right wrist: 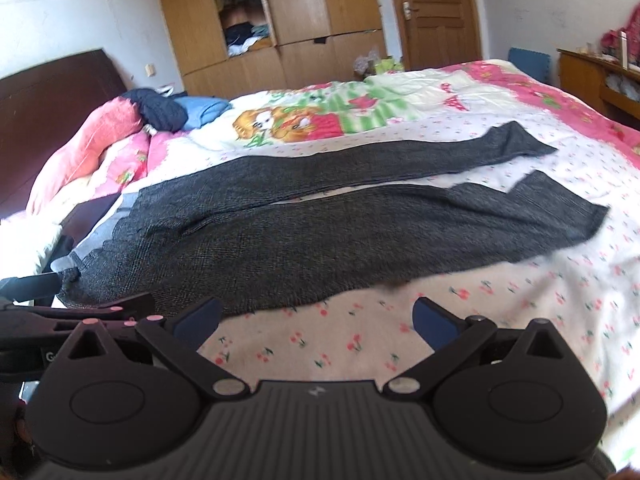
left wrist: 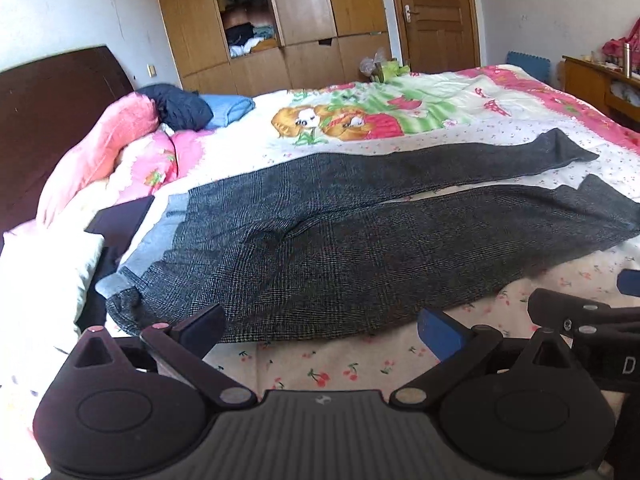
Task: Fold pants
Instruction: 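Grasp the trouser waistband with the left tool while the right tool grasps it too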
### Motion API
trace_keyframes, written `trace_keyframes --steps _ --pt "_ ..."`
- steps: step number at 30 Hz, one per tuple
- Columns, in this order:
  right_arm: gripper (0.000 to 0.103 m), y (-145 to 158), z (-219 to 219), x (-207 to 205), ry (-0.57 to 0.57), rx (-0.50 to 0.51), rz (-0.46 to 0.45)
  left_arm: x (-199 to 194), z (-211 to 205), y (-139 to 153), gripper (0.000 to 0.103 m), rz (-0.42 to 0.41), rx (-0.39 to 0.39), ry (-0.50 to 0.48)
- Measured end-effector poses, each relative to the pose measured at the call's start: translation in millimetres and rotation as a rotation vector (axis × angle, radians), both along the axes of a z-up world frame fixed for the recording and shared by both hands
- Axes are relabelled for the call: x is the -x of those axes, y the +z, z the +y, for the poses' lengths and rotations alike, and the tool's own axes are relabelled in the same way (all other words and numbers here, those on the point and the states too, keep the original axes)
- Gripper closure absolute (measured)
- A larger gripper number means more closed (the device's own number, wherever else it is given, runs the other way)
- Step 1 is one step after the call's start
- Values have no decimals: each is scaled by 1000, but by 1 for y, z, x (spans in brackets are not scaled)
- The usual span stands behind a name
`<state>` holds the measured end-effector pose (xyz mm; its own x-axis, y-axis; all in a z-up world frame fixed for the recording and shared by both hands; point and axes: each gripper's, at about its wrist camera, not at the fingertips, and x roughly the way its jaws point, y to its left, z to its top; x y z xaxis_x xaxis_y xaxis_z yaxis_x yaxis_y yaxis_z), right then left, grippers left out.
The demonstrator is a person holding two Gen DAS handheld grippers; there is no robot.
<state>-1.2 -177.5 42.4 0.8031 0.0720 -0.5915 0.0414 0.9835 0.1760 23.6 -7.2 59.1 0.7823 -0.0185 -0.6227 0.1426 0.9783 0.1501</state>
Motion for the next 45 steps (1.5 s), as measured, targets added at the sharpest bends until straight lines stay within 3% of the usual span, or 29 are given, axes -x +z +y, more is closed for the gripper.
trace_keyframes --steps 7,13,15,17,18,20,23,25,29,31,34,38,41,44,45 --pt "1 -7 35 -64 126 55 24 -48 39 -12 0 6 21 10" --pt "1 -27 69 -132 242 67 43 -98 87 -32 0 -12 -34 78" --pt "1 -42 81 -154 313 73 80 -119 109 -49 0 59 -28 94" --pt "2 -57 90 -177 404 90 155 -139 128 -70 2 217 -33 90" --pt "9 -60 91 -189 461 80 201 -144 140 -74 6 271 19 60" --pt "14 -56 87 -207 541 39 238 -150 154 -64 9 278 77 4" --pt "12 -36 82 -240 623 38 220 -167 161 -37 9 180 26 -63" --pt "12 -23 88 -271 640 87 196 -190 168 -23 8 146 38 -118" --pt "12 -12 113 -346 667 239 107 -261 188 -18 8 93 -49 -201" --pt "12 -16 129 -388 721 325 130 -302 203 -21 10 92 -73 -218" --pt "12 -25 148 -434 783 431 159 -357 225 -24 17 130 -23 -218" --pt "13 -44 160 -475 827 440 279 -406 247 -50 20 263 59 -256" --pt "12 -54 158 -486 872 449 321 -425 245 -70 20 359 66 -299" --pt "11 -58 152 -499 866 409 359 -431 243 -77 21 375 57 -310" --pt "10 -59 151 -502 858 402 368 -430 241 -76 26 372 52 -313"
